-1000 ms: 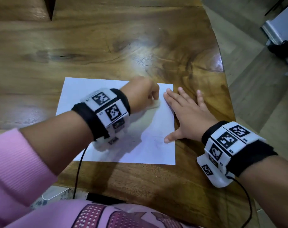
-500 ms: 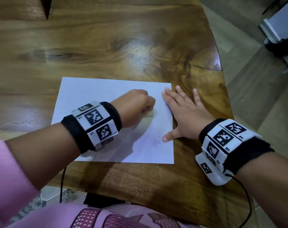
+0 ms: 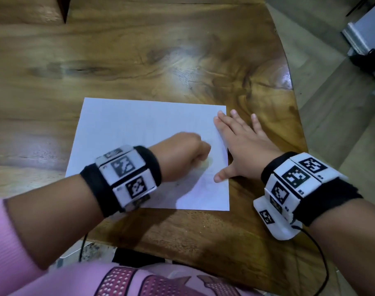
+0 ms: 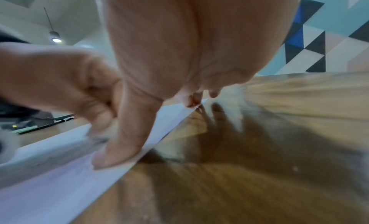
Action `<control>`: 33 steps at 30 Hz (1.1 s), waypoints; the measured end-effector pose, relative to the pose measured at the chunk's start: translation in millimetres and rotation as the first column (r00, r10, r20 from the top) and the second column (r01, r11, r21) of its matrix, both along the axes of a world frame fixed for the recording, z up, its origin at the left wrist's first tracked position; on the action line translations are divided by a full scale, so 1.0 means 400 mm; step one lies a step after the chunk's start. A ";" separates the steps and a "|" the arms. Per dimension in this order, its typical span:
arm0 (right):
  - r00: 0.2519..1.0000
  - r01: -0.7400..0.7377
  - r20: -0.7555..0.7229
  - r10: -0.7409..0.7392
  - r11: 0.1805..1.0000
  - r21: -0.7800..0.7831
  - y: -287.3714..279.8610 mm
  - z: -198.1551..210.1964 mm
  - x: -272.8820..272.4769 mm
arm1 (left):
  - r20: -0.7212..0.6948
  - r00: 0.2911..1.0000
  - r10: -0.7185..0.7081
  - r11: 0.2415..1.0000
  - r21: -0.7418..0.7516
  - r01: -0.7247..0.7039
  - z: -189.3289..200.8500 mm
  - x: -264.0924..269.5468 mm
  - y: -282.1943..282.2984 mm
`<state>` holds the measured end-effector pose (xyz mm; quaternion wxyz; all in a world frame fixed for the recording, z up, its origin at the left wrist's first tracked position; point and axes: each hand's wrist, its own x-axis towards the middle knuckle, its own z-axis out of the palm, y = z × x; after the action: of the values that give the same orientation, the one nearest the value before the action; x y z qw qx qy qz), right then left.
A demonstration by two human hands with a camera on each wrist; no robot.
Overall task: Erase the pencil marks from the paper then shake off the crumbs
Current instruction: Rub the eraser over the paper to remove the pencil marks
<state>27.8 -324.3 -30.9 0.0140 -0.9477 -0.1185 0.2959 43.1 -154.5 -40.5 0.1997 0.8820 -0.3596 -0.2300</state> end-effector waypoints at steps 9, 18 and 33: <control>0.999 0.024 -0.035 -0.022 0.998 0.060 -0.002 -0.002 0.000 | 0.027 0.998 0.053 0.999 0.005 -0.053 0.014 0.042 0.003; 0.997 0.046 -0.059 -0.040 0.994 0.100 -0.004 -0.003 -0.001 | -0.085 0.989 -0.123 0.992 -0.003 0.123 -0.001 -0.041 0.066; 0.998 0.049 -0.046 -0.043 0.992 0.119 -0.008 -0.006 -0.001 | 0.052 0.996 0.070 0.998 0.005 -0.070 0.018 0.027 -0.006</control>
<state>27.4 -327.7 -33.4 0.0802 -0.9411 -0.1139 0.3081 53.8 -156.7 -33.2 0.1952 0.9003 -0.3329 -0.2012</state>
